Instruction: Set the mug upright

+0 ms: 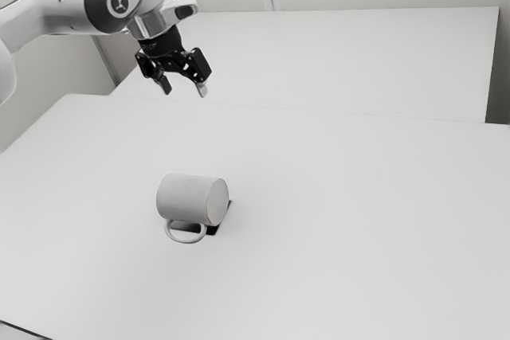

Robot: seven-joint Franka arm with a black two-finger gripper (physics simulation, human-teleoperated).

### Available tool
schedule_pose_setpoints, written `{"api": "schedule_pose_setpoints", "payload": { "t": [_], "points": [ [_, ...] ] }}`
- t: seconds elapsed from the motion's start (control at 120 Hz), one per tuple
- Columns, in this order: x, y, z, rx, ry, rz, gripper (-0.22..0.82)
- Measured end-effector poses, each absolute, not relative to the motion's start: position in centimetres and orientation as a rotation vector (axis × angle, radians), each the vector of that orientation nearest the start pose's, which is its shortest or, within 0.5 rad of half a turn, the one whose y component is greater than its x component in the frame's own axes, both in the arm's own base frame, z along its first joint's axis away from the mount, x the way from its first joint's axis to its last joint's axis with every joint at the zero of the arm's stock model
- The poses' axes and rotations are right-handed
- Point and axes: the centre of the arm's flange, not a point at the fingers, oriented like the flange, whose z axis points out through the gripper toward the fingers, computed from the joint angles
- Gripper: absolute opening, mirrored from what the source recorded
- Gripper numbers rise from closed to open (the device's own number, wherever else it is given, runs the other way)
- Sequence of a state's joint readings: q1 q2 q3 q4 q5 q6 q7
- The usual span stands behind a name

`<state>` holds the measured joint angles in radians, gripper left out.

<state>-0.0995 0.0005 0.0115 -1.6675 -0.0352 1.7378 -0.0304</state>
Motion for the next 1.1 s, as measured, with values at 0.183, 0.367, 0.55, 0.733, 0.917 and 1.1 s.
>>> {"api": "schedule_pose_setpoints", "payload": {
  "t": [0.183, 0.367, 0.55, 0.733, 0.917, 1.1],
  "points": [
    [56.5, -5.4, 59.3, -3.173, 0.092, -0.099, 0.6],
    [55.0, -5.4, 60.4, -3.201, 0.106, -0.095, 0.6],
    [52.6, 9.7, 59.1, -3.334, -0.3, -0.064, 0.6],
    [52.1, 19.4, 53.8, -3.472, -0.535, -0.029, 0.6],
    [52.9, 22.6, 41.9, -3.705, -0.634, 0.049, 0.6],
    [52.6, 21.5, 34.3, -3.912, -0.534, -0.028, 0.6]
  ]
}}
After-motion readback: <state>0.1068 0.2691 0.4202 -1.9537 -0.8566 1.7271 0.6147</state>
